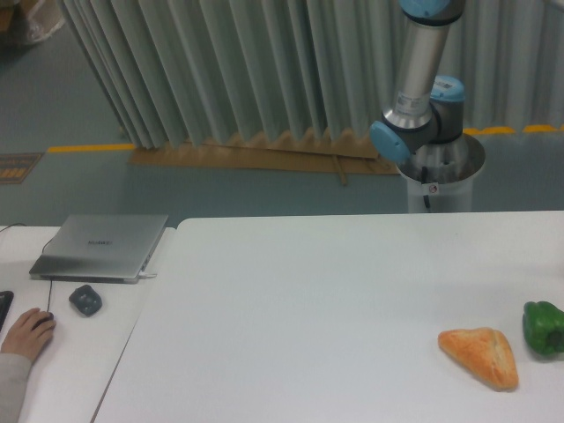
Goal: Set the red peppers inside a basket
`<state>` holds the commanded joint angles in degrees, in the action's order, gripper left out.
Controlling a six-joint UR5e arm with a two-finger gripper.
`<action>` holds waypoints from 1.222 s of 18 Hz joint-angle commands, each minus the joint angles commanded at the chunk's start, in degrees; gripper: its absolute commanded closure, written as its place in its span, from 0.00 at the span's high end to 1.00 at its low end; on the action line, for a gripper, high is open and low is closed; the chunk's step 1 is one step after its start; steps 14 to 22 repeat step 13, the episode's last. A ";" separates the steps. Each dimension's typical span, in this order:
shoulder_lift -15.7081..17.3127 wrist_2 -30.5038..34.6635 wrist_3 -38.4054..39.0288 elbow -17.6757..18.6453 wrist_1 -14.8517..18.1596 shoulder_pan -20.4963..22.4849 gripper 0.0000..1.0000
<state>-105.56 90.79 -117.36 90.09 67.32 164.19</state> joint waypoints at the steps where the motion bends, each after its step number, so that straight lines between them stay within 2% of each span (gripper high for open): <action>1: 0.00 0.00 1.76 0.00 0.00 -1.58 1.00; 4: 0.00 -0.09 3.79 0.00 0.00 -4.92 1.00; 8: 0.00 0.35 13.62 0.00 0.00 -10.28 1.00; 13: 0.53 0.35 20.49 0.00 0.00 -14.33 1.00; 22: 0.53 0.35 20.49 0.00 0.00 -14.33 1.00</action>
